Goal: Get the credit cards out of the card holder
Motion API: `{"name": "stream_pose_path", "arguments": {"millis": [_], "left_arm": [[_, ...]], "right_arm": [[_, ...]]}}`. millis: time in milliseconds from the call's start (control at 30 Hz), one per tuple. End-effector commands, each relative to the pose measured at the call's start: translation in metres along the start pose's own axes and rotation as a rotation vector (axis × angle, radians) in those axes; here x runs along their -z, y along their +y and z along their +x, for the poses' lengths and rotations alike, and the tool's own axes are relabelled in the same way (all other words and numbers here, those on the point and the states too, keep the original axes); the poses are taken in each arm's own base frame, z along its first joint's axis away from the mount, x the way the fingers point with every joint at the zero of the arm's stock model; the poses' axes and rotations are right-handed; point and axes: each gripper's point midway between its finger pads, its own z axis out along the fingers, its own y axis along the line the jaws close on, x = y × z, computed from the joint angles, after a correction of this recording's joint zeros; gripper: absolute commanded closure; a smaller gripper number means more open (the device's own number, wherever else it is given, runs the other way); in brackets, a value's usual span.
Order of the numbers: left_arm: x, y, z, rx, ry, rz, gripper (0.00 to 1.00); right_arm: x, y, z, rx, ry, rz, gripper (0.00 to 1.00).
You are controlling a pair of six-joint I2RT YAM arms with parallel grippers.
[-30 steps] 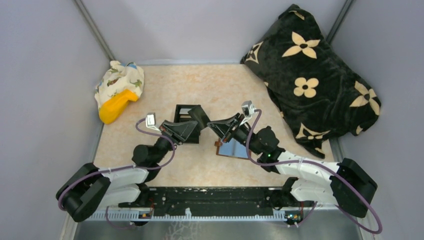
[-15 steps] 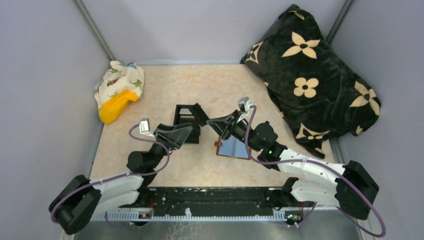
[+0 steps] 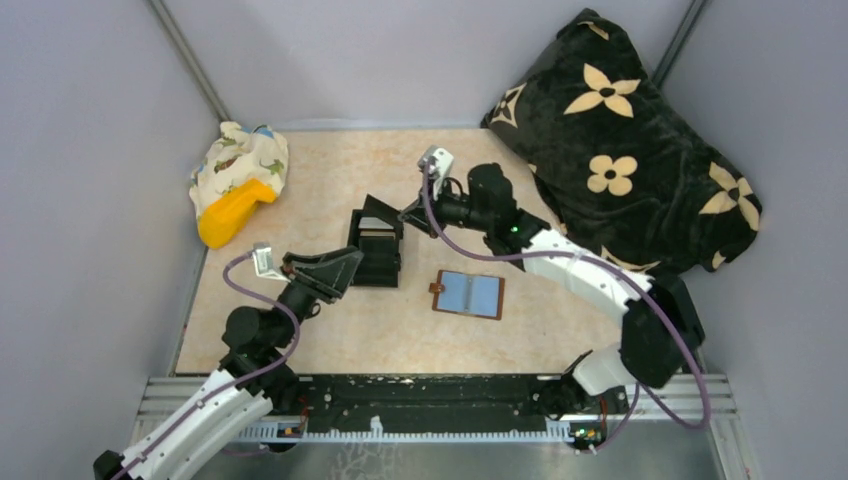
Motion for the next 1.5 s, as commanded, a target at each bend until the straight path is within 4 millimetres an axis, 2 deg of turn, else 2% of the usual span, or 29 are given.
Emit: {"name": "stream_pose_path", "arguments": {"millis": [0, 100, 233, 333, 433, 500, 700, 967, 1467], "left_arm": [[0.006, 0.032, 0.018, -0.114, 0.141, -0.168, 0.55], [0.006, 0.034, 0.017, -0.113, 0.152, -0.196, 0.63], [0.007, 0.029, 0.014, -0.108, 0.139, -0.181, 0.67], [0.007, 0.033, 0.013, -0.108, 0.141, -0.208, 0.6], [0.005, 0.03, 0.012, -0.115, 0.145, -0.199, 0.43], [0.004, 0.028, 0.013, -0.121, 0.159, -0.191, 0.36], [0.002, 0.025, 0.019, -0.127, 0.189, -0.169, 0.25], [0.004, 0.031, 0.021, -0.14, 0.188, -0.181, 0.23], [0.003, 0.037, 0.032, -0.131, 0.211, -0.183, 0.24]], "right_arm": [[-0.021, 0.003, 0.03, 0.06, 0.15, -0.124, 1.0], [-0.035, -0.005, 0.048, 0.052, 0.189, -0.126, 1.0], [-0.049, -0.01, 0.071, 0.034, 0.236, -0.138, 1.0], [-0.06, -0.009, 0.085, 0.026, 0.268, -0.156, 1.0], [-0.069, -0.01, 0.089, 0.031, 0.287, -0.163, 1.0], [-0.074, -0.01, 0.091, 0.036, 0.3, -0.172, 1.0], [-0.088, -0.009, 0.107, 0.058, 0.372, -0.183, 1.0], [-0.095, -0.019, 0.128, 0.067, 0.455, -0.171, 1.0], [-0.111, -0.027, 0.15, 0.083, 0.532, -0.157, 1.0]]}}
